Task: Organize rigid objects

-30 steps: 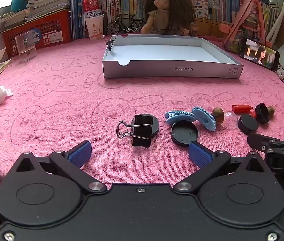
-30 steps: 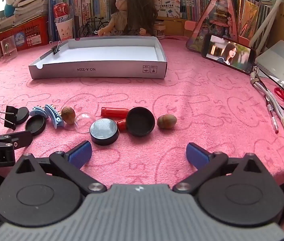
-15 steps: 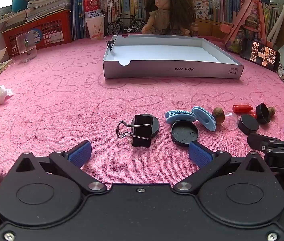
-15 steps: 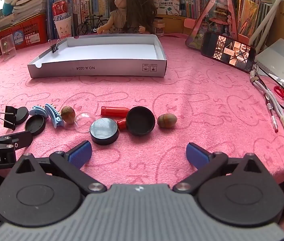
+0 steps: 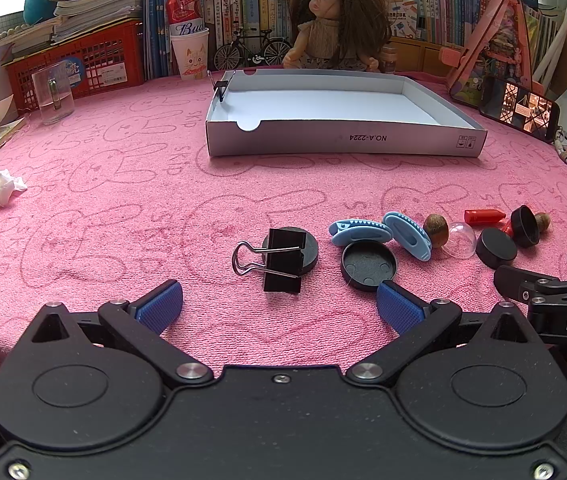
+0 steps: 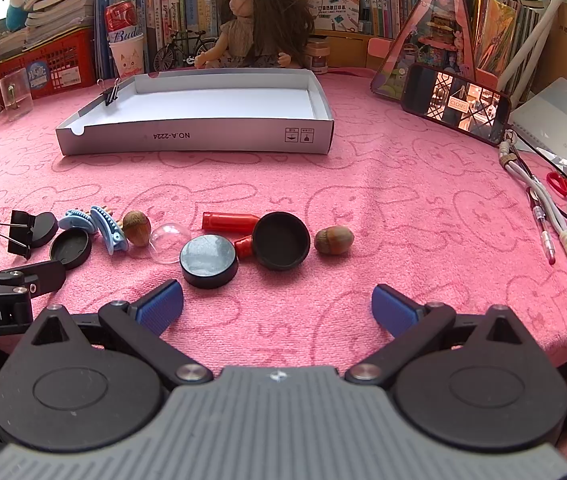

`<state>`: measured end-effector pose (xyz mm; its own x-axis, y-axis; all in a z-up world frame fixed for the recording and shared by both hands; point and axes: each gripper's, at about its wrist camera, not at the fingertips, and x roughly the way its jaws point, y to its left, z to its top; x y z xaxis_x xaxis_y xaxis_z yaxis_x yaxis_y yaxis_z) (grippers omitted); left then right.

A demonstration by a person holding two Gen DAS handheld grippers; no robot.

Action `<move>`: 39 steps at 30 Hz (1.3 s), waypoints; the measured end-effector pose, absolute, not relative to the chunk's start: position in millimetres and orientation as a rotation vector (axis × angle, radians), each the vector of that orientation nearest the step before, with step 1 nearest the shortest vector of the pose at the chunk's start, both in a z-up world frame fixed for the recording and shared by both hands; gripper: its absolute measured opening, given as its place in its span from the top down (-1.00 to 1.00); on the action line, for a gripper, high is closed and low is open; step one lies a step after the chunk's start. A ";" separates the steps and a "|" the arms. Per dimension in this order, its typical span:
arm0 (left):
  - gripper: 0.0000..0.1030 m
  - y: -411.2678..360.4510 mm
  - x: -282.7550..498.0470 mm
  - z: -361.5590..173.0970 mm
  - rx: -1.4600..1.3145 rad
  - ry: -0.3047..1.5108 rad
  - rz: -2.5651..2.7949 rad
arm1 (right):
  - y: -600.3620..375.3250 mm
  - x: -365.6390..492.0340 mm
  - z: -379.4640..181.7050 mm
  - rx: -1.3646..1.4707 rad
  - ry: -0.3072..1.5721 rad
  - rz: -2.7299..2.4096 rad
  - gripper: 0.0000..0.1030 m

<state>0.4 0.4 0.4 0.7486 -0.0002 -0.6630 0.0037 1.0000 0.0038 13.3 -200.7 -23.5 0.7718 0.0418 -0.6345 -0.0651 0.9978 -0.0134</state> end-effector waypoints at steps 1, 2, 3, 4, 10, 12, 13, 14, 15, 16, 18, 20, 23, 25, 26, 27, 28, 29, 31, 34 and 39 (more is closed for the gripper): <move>-1.00 0.3 0.3 0.3 0.005 0.725 -0.002 | -200.6 13.2 -23.5 -0.036 0.687 0.058 -1.00; -1.00 0.3 0.3 0.3 0.005 0.725 -0.002 | -200.5 13.2 -23.5 -0.035 0.686 0.058 -1.00; -1.00 0.3 0.3 0.3 0.005 0.725 -0.002 | -200.5 13.4 -23.5 -0.035 0.686 0.058 -1.00; -1.00 0.3 0.3 0.3 0.005 0.725 -0.002 | -200.5 13.2 -23.4 -0.035 0.686 0.058 -1.00; -1.00 0.3 0.3 0.3 0.005 0.724 -0.002 | -200.4 13.3 -23.4 -0.035 0.686 0.057 -1.00; -1.00 0.3 0.2 0.3 0.005 0.724 -0.002 | -200.4 13.2 -23.5 -0.035 0.686 0.057 -1.00; -1.00 0.3 0.2 0.3 0.005 0.724 -0.002 | -200.5 13.2 -23.5 -0.035 0.686 0.057 -1.00; -1.00 0.3 0.2 0.3 0.005 0.724 -0.002 | -200.5 13.1 -23.7 -0.035 0.686 0.057 -1.00; -1.00 0.3 0.2 0.3 0.005 0.724 -0.002 | -200.5 13.2 -23.6 -0.035 0.685 0.057 -1.00; -1.00 0.3 0.2 0.3 0.005 0.724 -0.002 | -200.5 13.1 -23.7 -0.035 0.685 0.057 -1.00; -1.00 0.3 0.2 0.3 0.005 0.724 -0.002 | -200.5 13.3 -23.8 -0.036 0.686 0.057 -1.00; -1.00 0.3 0.2 0.3 0.006 0.724 -0.002 | -200.5 13.2 -24.3 -0.036 0.686 0.057 -1.00; -1.00 0.5 0.2 0.4 0.006 0.725 -0.002 | -200.4 12.7 -23.4 -0.035 0.690 0.056 -1.00; -1.00 0.5 0.3 0.4 0.006 0.725 -0.002 | -200.2 12.7 -23.2 -0.035 0.689 0.056 -1.00; -1.00 0.4 0.2 0.4 0.006 0.725 -0.002 | -200.2 12.6 -23.3 -0.035 0.687 0.056 -1.00; -1.00 0.3 0.3 0.4 0.006 0.725 -0.002 | -200.1 12.7 -23.1 -0.035 0.686 0.056 -1.00; -1.00 0.4 0.3 0.6 0.007 0.725 -0.002 | -200.3 12.5 -23.0 -0.034 0.685 0.056 -1.00; -1.00 0.1 0.0 0.1 0.007 0.725 -0.003 | -200.4 12.6 -22.9 -0.034 0.684 0.056 -1.00; -1.00 0.4 0.9 -0.7 0.009 0.726 -0.002 | -200.3 12.7 -22.9 -0.034 0.684 0.056 -1.00; -1.00 0.6 1.6 -2.4 0.009 0.728 -0.004 | -200.5 12.1 -23.5 -0.035 0.678 0.061 -1.00; -1.00 2.4 2.0 -1.1 0.016 0.729 -0.021 | -201.2 11.2 -23.9 -0.034 0.675 0.062 -1.00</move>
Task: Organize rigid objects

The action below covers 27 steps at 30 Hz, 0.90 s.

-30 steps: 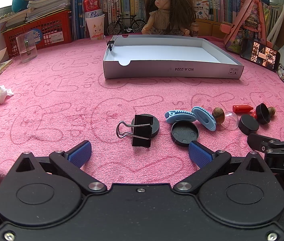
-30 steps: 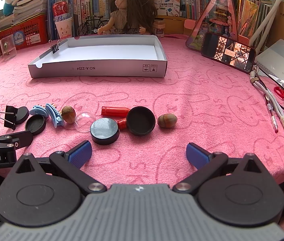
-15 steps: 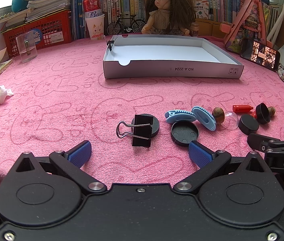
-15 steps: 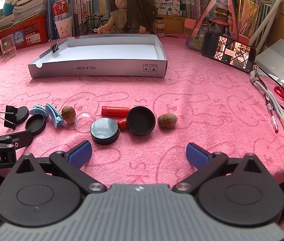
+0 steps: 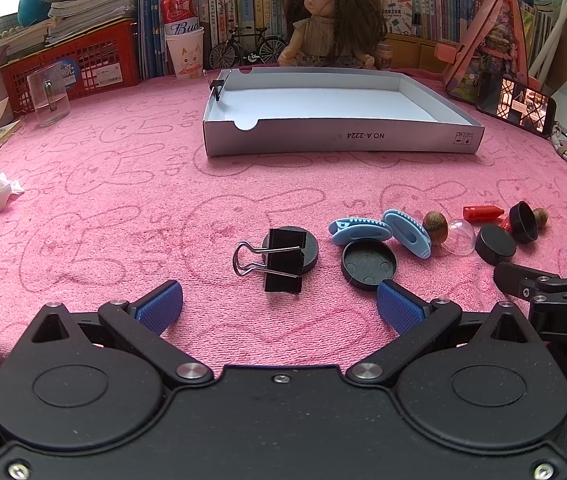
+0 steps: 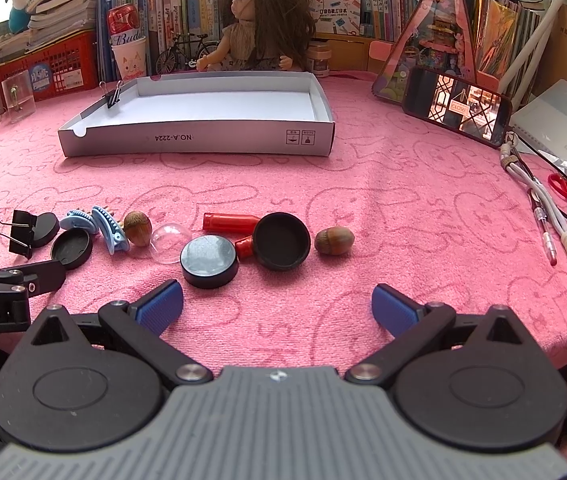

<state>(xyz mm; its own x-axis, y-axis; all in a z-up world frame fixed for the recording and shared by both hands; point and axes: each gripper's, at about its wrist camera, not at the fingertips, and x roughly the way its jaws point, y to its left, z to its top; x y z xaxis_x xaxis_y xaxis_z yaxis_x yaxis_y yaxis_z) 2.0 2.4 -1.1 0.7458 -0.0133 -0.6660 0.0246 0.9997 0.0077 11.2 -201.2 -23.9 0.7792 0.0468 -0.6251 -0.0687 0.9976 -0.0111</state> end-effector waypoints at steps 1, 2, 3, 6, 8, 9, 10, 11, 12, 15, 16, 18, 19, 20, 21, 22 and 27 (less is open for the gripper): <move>-1.00 3.4 1.8 -1.1 0.017 0.728 -0.026 | -201.3 10.9 -23.7 -0.034 0.673 0.063 -1.00; -1.00 4.4 1.5 -1.2 0.017 0.728 -0.030 | -201.2 11.0 -23.5 -0.034 0.673 0.063 -1.00; -1.00 4.8 2.4 -1.2 0.020 0.728 -0.034 | -201.2 11.2 -23.3 -0.034 0.672 0.063 -1.00; -1.00 5.6 2.2 -0.4 0.022 0.733 -0.038 | -201.9 11.3 -22.9 -0.032 0.672 0.066 -1.00; -0.99 6.5 2.1 0.8 0.021 0.740 -0.043 | -202.2 10.9 -23.0 -0.030 0.669 0.067 -1.00; -0.98 6.8 1.6 1.3 0.021 0.742 -0.045 | -202.3 10.7 -23.0 -0.030 0.667 0.068 -1.00; -0.94 6.6 1.0 2.0 0.022 0.742 -0.046 | -202.6 10.4 -22.7 -0.028 0.667 0.068 -1.00; -0.88 6.9 1.3 2.7 0.023 0.741 -0.049 | -202.9 9.9 -22.4 -0.023 0.666 0.069 -1.00; -0.85 7.0 0.3 3.3 0.023 0.737 -0.051 | -203.8 8.5 -22.2 -0.017 0.664 0.072 -1.00; -0.57 7.0 -4.2 5.8 0.025 0.719 -0.056 | -205.7 6.5 -20.4 0.001 0.654 0.094 -0.99; -0.44 6.9 -5.5 6.9 0.024 0.713 -0.058 | -205.9 5.8 -19.7 0.002 0.649 0.095 -0.95; -0.28 7.3 -8.3 9.1 0.016 0.700 -0.068 | -206.7 4.1 -17.7 0.006 0.634 0.102 -0.90; -0.19 7.6 -9.6 10.3 0.012 0.691 -0.074 | -207.4 3.2 -16.6 0.011 0.625 0.107 -0.88; -0.08 7.5 -11.1 11.4 0.009 0.684 -0.077 | -207.9 1.7 -15.3 0.019 0.615 0.114 -0.81; -0.02 7.3 -12.5 12.5 0.008 0.677 -0.079 | -208.1 0.7 -13.9 0.026 0.606 0.122 -0.77; 0.10 7.1 -13.7 13.5 0.008 0.670 -0.077 | -208.0 -0.4 -12.6 0.032 0.597 0.133 -0.69; 0.19 5.6 -13.9 16.4 0.018 0.653 -0.086 | -200.1 -4.9 -9.0 0.022 0.570 0.202 -0.40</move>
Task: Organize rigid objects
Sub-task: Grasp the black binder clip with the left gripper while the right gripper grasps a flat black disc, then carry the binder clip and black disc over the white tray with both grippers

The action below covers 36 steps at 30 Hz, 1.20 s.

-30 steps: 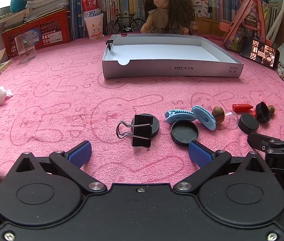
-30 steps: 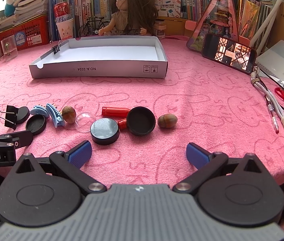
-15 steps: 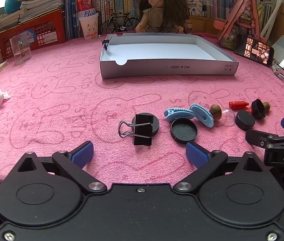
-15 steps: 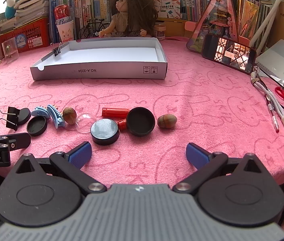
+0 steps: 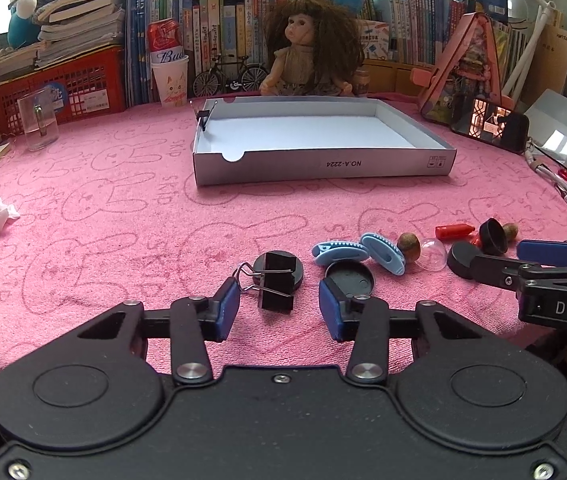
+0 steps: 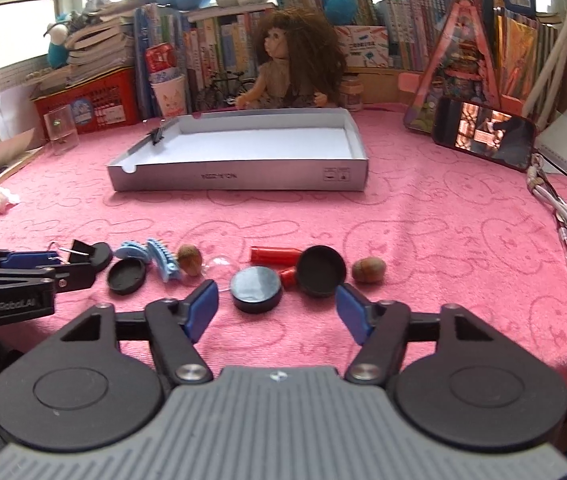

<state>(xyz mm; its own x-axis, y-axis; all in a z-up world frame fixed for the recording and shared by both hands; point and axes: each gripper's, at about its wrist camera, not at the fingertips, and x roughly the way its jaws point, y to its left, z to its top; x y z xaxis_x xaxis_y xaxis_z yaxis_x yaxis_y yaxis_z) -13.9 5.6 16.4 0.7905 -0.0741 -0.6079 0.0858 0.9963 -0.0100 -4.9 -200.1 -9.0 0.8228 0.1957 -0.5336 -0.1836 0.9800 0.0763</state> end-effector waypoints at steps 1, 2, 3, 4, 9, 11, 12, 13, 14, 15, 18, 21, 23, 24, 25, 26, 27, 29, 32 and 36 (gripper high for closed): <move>0.19 5.2 -12.4 16.0 0.023 0.654 -0.082 | -197.8 -4.6 -9.1 0.020 0.573 0.215 -0.37; 0.19 5.1 -11.1 15.9 0.026 0.653 -0.077 | -195.8 -3.8 -9.3 0.019 0.576 0.221 -0.35; 0.19 5.0 -8.8 15.5 0.029 0.653 -0.072 | -193.9 -2.5 -9.6 0.017 0.578 0.220 -0.30; 0.19 5.3 -6.9 15.2 0.029 0.653 -0.067 | -192.2 -1.2 -10.0 0.015 0.581 0.217 -0.21; 0.19 8.3 -0.3 13.0 0.017 0.661 -0.052 | -187.1 4.7 -12.4 0.003 0.593 0.213 0.08; 0.21 9.3 1.3 10.9 0.005 0.670 -0.057 | -184.7 6.6 -13.7 -0.005 0.594 0.212 0.09; 0.23 9.4 1.7 9.7 0.000 0.675 -0.061 | -183.6 7.9 -14.5 -0.005 0.596 0.210 0.09; 0.29 9.1 1.6 9.2 0.002 0.673 -0.060 | -182.7 9.3 -15.2 -0.004 0.596 0.205 0.09; 0.36 8.6 0.8 9.1 0.010 0.667 -0.057 | -182.1 10.6 -16.2 0.000 0.596 0.200 0.09; 0.36 7.9 0.5 9.1 0.015 0.664 -0.058 | -181.4 11.5 -16.9 0.002 0.592 0.196 0.09; 0.36 9.7 -0.3 9.1 -0.001 0.659 -0.064 | -178.6 13.1 -17.5 -0.012 0.584 0.191 0.27; 0.39 10.0 -1.7 11.7 -0.008 0.651 -0.079 | -176.9 10.6 -15.3 -0.027 0.572 0.206 0.29; 0.47 8.2 -2.9 15.2 -0.008 0.637 -0.092 | -176.2 9.7 -13.3 -0.022 0.566 0.215 0.29; 0.47 6.9 -3.2 17.1 -0.007 0.631 -0.097 | -175.8 9.5 -12.1 -0.020 0.563 0.218 0.29; 0.47 5.6 -3.1 18.9 -0.006 0.624 -0.101 | -175.7 9.5 -11.0 -0.017 0.559 0.221 0.29; 0.47 4.3 -3.0 20.7 -0.005 0.617 -0.104 | -175.6 9.6 -9.8 -0.014 0.556 0.224 0.29; 0.47 3.3 -2.7 21.9 -0.005 0.612 -0.105 | -175.5 9.8 -8.9 -0.013 0.553 0.227 0.29; 0.47 2.3 -2.2 23.5 -0.009 0.607 -0.107 | -175.2 10.2 -7.7 -0.012 0.549 0.229 0.29; 0.47 1.7 -1.8 24.9 -0.014 0.602 -0.112 | -175.4 10.0 -6.8 -0.009 0.546 0.234 0.29; 0.47 1.8 -0.7 26.9 -0.017 0.593 -0.116 | -176.2 8.5 -4.8 -0.004 0.537 0.236 0.29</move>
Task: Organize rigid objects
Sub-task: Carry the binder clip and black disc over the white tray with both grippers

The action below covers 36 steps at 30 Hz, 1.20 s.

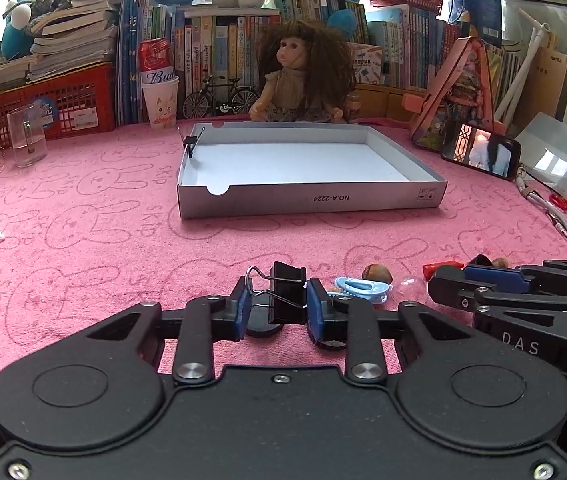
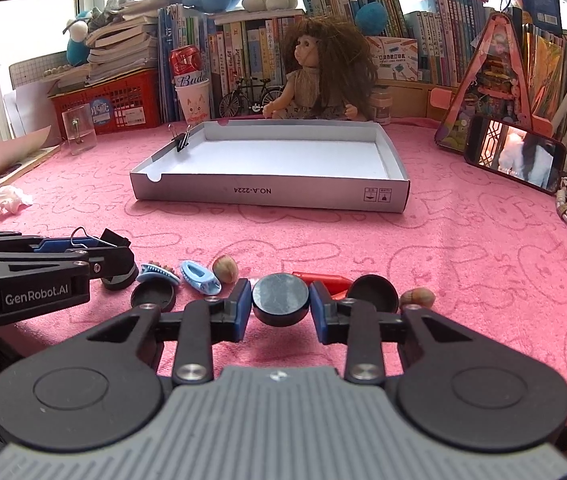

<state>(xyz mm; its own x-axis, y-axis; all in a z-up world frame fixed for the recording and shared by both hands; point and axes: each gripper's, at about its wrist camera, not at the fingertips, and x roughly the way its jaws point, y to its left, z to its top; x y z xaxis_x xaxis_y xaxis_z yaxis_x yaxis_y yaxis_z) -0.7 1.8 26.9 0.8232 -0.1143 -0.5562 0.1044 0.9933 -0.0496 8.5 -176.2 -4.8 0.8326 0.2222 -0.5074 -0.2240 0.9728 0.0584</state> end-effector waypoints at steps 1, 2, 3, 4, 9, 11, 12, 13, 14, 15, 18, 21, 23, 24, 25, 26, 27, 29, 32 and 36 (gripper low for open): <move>0.47 1.6 -0.5 27.5 -0.019 0.590 -0.117 | -176.5 8.2 -3.8 -0.003 0.533 0.236 0.29; 0.47 1.5 -0.2 27.9 -0.022 0.588 -0.119 | -176.9 7.6 -3.0 -0.001 0.529 0.236 0.29; 0.47 1.3 -0.2 28.1 -0.026 0.587 -0.121 | -177.2 7.1 -1.8 -0.001 0.524 0.236 0.29; 0.47 1.3 0.7 28.4 -0.030 0.588 -0.123 | -177.6 6.9 -1.2 0.000 0.522 0.235 0.29; 0.47 0.7 3.2 28.9 -0.037 0.589 -0.126 | -179.7 7.9 -0.6 0.006 0.517 0.227 0.29; 0.47 0.7 3.4 29.0 -0.037 0.589 -0.125 | -180.2 8.5 -1.0 0.011 0.519 0.225 0.29; 0.47 0.7 3.3 29.0 -0.037 0.590 -0.126 | -180.4 8.7 -1.0 0.012 0.518 0.224 0.29; 0.47 0.7 3.2 29.0 -0.038 0.590 -0.127 | -180.6 8.9 -1.0 0.014 0.518 0.223 0.29; 0.47 0.7 3.3 29.0 -0.038 0.590 -0.127 | -180.9 8.9 -1.1 0.016 0.517 0.222 0.29; 0.47 0.3 4.2 29.1 -0.040 0.592 -0.126 | -181.2 9.0 -1.0 0.017 0.515 0.220 0.29; 0.47 0.1 6.9 29.2 -0.045 0.594 -0.126 | -182.0 9.0 -0.4 0.020 0.510 0.218 0.29; 0.47 0.1 6.9 29.2 -0.044 0.594 -0.126 | -182.3 8.3 -0.1 0.023 0.502 0.214 0.29; 0.47 0.0 7.0 29.2 -0.044 0.595 -0.127 | -182.9 8.6 0.3 0.026 0.499 0.211 0.29; 0.47 -0.1 8.0 29.1 -0.044 0.595 -0.128 | -183.2 8.5 0.3 0.028 0.498 0.211 0.29; 0.47 -0.2 9.0 28.9 -0.044 0.596 -0.129 | -183.4 8.8 0.4 0.030 0.498 0.210 0.29; 0.47 -0.5 10.0 28.9 -0.046 0.596 -0.130 | -183.7 9.2 0.4 0.033 0.498 0.209 0.29; 0.47 -0.5 10.0 28.9 -0.047 0.597 -0.129 | -184.1 9.9 0.7 0.035 0.498 0.208 0.29; 0.47 -1.0 12.1 29.4 -0.052 0.597 -0.131 | -184.8 10.7 1.0 0.040 0.496 0.205 0.28; 0.47 -2.6 14.3 31.0 -0.054 0.589 -0.134 | -186.0 11.8 2.1 0.047 0.492 0.203 0.28; 0.47 -4.2 17.9 32.4 -0.057 0.582 -0.139 | -187.1 13.4 4.5 0.050 0.481 0.199 0.28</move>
<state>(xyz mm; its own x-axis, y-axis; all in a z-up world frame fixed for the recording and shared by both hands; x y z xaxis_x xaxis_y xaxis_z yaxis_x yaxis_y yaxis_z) 17.9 -4.2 32.4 0.8263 -0.1473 -0.5437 0.1149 0.9890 -0.0933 13.4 -187.1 4.5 0.8675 0.2016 -0.4548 -0.1781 0.9795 0.0946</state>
